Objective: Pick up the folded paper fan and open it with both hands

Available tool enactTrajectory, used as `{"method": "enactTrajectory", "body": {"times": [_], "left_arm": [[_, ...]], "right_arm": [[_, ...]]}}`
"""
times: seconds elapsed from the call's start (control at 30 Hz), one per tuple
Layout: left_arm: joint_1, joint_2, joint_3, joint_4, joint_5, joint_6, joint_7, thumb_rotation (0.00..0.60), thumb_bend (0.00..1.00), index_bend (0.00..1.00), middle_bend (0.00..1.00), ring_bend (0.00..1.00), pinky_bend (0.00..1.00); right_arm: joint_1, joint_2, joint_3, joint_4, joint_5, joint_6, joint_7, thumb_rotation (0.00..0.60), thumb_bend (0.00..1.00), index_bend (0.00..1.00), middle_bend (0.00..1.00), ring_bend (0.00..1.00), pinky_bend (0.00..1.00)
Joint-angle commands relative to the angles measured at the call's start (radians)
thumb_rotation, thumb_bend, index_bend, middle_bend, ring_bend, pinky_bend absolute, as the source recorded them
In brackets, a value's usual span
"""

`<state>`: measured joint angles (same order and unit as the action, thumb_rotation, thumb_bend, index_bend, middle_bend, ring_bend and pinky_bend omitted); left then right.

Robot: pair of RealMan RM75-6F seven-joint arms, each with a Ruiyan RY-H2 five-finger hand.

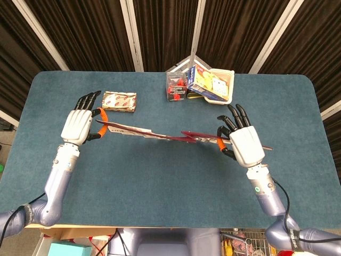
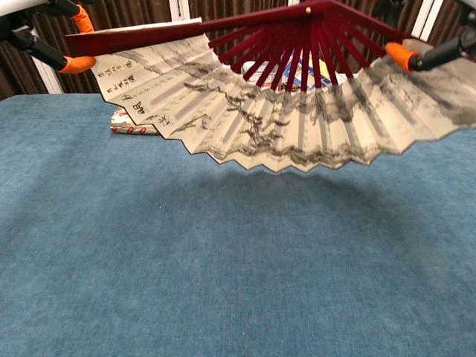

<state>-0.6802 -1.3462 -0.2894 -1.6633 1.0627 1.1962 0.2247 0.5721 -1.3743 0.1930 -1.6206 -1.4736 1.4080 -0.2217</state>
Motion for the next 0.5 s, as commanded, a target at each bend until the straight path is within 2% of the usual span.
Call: {"method": "enactTrajectory", "body": {"times": [0.03, 0.2, 0.27, 0.37, 0.5], "left_arm": [[0.020, 0.020, 0.013, -0.020, 0.021, 0.007, -0.018, 0.600, 0.46, 0.51, 0.00, 0.00, 0.00], [0.045, 0.046, 0.029, -0.036, 0.048, 0.008, -0.056, 0.600, 0.37, 0.44, 0.00, 0.00, 0.00], [0.055, 0.055, 0.036, -0.039, 0.056, 0.003, -0.071, 0.600, 0.32, 0.41, 0.00, 0.00, 0.00], [0.065, 0.067, 0.042, -0.041, 0.067, -0.004, -0.094, 0.600, 0.27, 0.38, 0.00, 0.00, 0.00], [0.073, 0.076, 0.044, -0.044, 0.075, -0.009, -0.116, 0.600, 0.27, 0.35, 0.00, 0.00, 0.00]], "right_arm": [[-0.027, 0.008, -0.026, -0.027, -0.023, 0.018, -0.002, 0.600, 0.58, 0.38, 0.25, 0.03, 0.00], [-0.067, 0.020, -0.067, -0.064, -0.049, 0.033, -0.010, 0.600, 0.58, 0.16, 0.16, 0.00, 0.00], [-0.079, 0.025, -0.083, -0.077, -0.060, 0.032, -0.019, 0.600, 0.52, 0.08, 0.12, 0.00, 0.00], [-0.095, 0.028, -0.103, -0.087, -0.079, 0.033, -0.034, 0.600, 0.45, 0.02, 0.08, 0.00, 0.00], [-0.112, 0.030, -0.123, -0.106, -0.096, 0.030, -0.050, 0.600, 0.39, 0.00, 0.03, 0.00, 0.00]]}}
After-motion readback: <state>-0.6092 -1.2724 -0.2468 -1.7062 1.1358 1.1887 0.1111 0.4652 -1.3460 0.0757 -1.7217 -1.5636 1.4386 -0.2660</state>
